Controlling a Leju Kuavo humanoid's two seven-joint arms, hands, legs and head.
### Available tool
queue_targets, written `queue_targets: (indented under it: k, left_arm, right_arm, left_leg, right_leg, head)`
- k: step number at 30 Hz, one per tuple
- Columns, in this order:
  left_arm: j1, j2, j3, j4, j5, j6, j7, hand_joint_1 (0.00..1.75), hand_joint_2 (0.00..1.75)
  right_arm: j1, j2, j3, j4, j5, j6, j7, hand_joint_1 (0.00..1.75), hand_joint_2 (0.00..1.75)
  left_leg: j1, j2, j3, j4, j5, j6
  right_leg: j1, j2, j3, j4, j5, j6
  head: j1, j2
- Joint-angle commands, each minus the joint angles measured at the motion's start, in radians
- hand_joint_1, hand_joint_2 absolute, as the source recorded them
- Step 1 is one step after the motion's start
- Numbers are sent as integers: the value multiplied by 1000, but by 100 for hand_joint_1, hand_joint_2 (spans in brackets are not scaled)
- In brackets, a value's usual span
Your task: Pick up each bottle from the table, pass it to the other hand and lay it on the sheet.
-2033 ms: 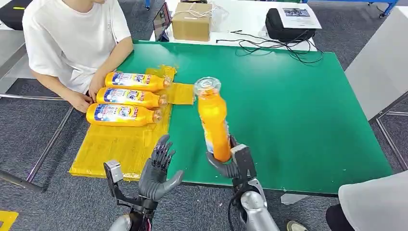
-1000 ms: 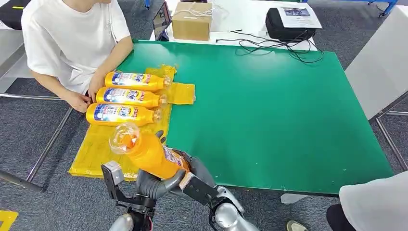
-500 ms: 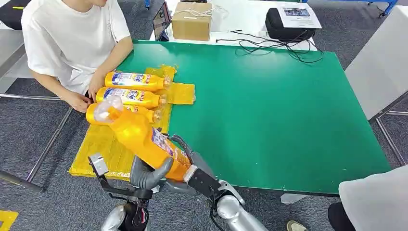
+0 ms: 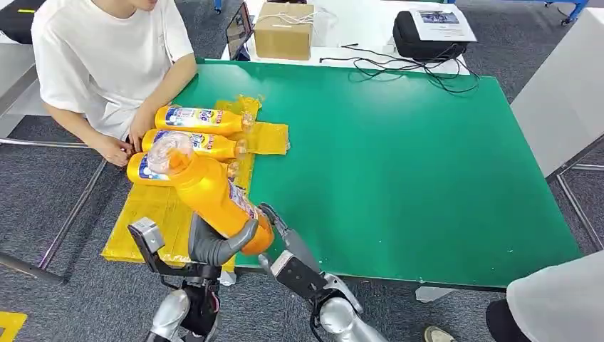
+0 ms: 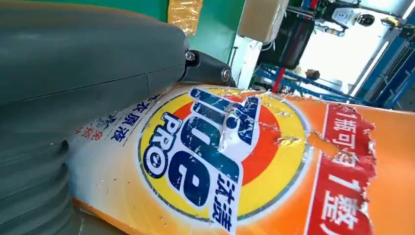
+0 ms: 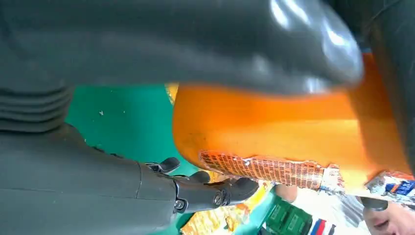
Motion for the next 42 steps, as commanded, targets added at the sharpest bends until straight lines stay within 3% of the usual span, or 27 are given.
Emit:
queue_targets:
  k: [1, 6, 10, 16, 17, 18, 20, 23, 28, 33, 42]
  left_arm:
    - [-48, 15, 22, 68, -1, 4, -3, 175, 175]
    - [-45, 14, 24, 63, -43, 38, -4, 175, 175]
    - [-24, 56, 35, 65, -264, 162, -36, 175, 175]
    - [-109, 66, 74, 257, -896, 596, 7, 175, 175]
    - [-141, 60, 114, 322, -956, 643, 34, 175, 175]
    - [-178, 65, 193, 381, -1121, 658, 152, 175, 175]
    - [-286, 77, 274, 558, -1233, 658, 121, 175, 175]
    - [-332, 112, 295, 640, -1340, 658, 157, 175, 175]
    - [-384, 196, 223, 707, -1515, 640, 292, 175, 175]
    - [-399, 209, 212, 728, -1553, 632, 325, 175, 175]
    - [-579, 279, 172, 987, -1658, 363, 411, 175, 175]
  right_arm:
    - [-9, -19, 3, 1, -1, 1, -1, 0, 0]
    - [-4, -17, 0, 3, 7, -12, -2, 0, 0]
    - [54, -5, -12, -31, 22, -65, -33, 0, 0]
    - [142, 11, -122, -142, -18, -153, -93, 0, 0]
    - [158, 17, -153, -170, -40, -161, -96, 0, 0]
    - [181, 39, -210, -196, -88, -197, -99, 0, 0]
    - [200, 19, -241, -239, -119, -171, -86, 0, 0]
    - [229, 17, -261, -251, -123, -163, -84, 0, 0]
    - [242, 28, -277, -240, -149, -155, -90, 0, 0]
    - [240, 30, -275, -236, -152, -151, -90, 0, 0]
    - [204, 49, -273, -173, -165, -121, -88, 0, 0]
  left_leg:
    - [1, -2, 3, -1, -1, -1]
    - [2, -2, 5, 0, -2, -2]
    - [1, -1, 5, -1, -1, -2]
    - [1, -2, 3, -1, -1, -2]
    - [1, -4, 6, -1, -1, -2]
    - [1, -5, 5, -1, -1, -2]
    - [1, -6, 4, -1, 0, -2]
    - [2, -5, 5, -2, 1, -2]
    - [2, -2, 5, -1, 0, -2]
    - [2, 0, 3, 0, 0, -2]
    - [2, -1, 2, 0, 2, -2]
  right_leg:
    - [1, 0, 4, -1, -1, -2]
    - [1, 0, 6, 0, -2, -2]
    - [1, 1, 5, -1, -1, -2]
    - [1, 0, 4, -1, -1, -2]
    - [1, -1, 6, -1, -2, -3]
    - [1, -2, 6, 0, -2, -3]
    - [1, -3, 5, 0, -2, -3]
    - [1, -2, 6, -2, -1, -3]
    - [1, 0, 5, 0, 0, -5]
    - [2, 1, 3, 1, 1, -5]
    - [2, 0, 2, 1, 1, -5]
  head:
    - [0, 0]
    - [0, 0]
    - [0, 0]
    - [0, 0]
    - [0, 0]
    - [0, 0]
    - [0, 0]
    - [0, 0]
    - [0, 0]
    - [0, 0]
    - [1, 0]
